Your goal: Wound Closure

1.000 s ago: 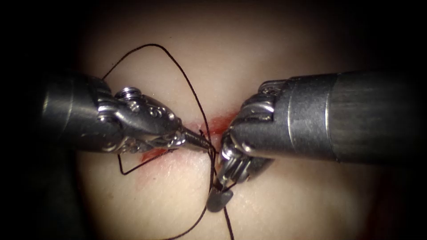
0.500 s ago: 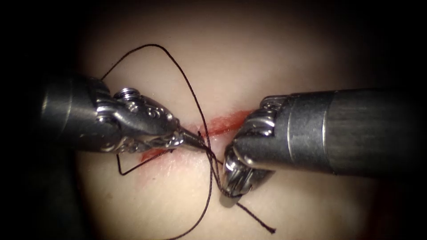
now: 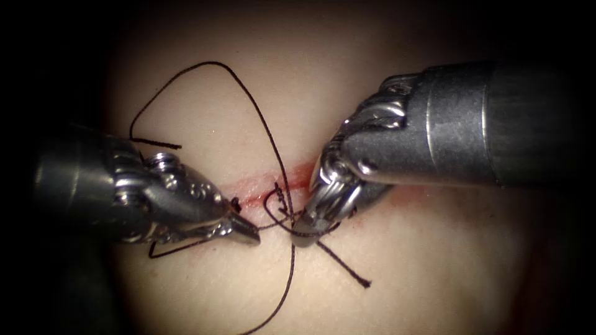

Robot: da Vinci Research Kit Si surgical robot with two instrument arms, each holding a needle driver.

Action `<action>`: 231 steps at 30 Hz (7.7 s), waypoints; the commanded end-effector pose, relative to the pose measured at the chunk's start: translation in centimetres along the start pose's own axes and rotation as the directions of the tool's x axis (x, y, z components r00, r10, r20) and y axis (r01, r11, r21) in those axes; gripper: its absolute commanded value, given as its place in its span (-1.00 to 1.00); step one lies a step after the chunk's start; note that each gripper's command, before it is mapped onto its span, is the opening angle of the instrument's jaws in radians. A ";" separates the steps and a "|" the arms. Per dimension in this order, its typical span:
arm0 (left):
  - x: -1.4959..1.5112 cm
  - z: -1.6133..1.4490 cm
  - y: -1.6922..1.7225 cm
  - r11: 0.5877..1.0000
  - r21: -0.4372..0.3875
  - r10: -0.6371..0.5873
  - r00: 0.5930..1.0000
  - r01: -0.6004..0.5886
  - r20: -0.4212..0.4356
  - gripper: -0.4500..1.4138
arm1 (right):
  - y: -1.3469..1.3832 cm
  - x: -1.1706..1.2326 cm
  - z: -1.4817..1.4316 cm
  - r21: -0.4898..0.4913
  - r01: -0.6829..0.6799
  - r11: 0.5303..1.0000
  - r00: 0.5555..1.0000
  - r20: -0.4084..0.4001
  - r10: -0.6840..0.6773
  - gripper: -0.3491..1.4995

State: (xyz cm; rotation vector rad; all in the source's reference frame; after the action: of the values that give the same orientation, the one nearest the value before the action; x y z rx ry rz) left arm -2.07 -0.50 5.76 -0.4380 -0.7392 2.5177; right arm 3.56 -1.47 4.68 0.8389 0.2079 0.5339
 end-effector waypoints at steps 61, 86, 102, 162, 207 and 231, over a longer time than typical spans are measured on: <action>0.08 1.21 2.26 0.824 -0.565 0.133 0.960 0.032 0.248 -1.00 | 1.88 1.16 -0.20 -0.325 0.743 0.585 0.623 0.015 -0.782 -1.00; -0.02 -0.65 0.38 0.989 -0.148 0.000 0.999 0.008 0.052 -1.00 | 1.47 0.03 -0.76 -0.533 0.475 0.700 0.544 -0.446 -0.710 -0.18; 0.46 -1.05 0.05 0.997 -0.051 0.041 0.973 -0.054 -0.228 -1.00 | 0.48 -0.16 0.87 -0.167 0.635 0.755 0.320 -0.832 -0.453 -1.00; 0.68 0.26 -0.10 0.963 0.101 -0.242 0.967 0.249 -0.076 -1.00 | 0.58 -0.05 0.22 -0.036 -0.619 0.785 0.246 -0.957 0.150 -0.67; 0.68 0.50 -0.09 0.978 0.047 -0.202 0.979 0.203 -0.020 -1.00 | 0.84 -0.06 0.68 0.124 -0.769 0.627 0.115 -0.938 0.326 0.06; 0.01 -0.54 -1.15 0.855 0.311 -0.438 0.899 0.414 0.006 -1.00 | 0.07 -0.38 0.71 0.227 -0.494 0.839 0.241 -0.892 0.383 -1.00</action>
State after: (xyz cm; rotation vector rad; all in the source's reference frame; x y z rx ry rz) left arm -1.36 0.61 5.96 -0.0467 -0.3997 2.1746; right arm 3.41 -2.09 5.15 0.3829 1.0255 1.5413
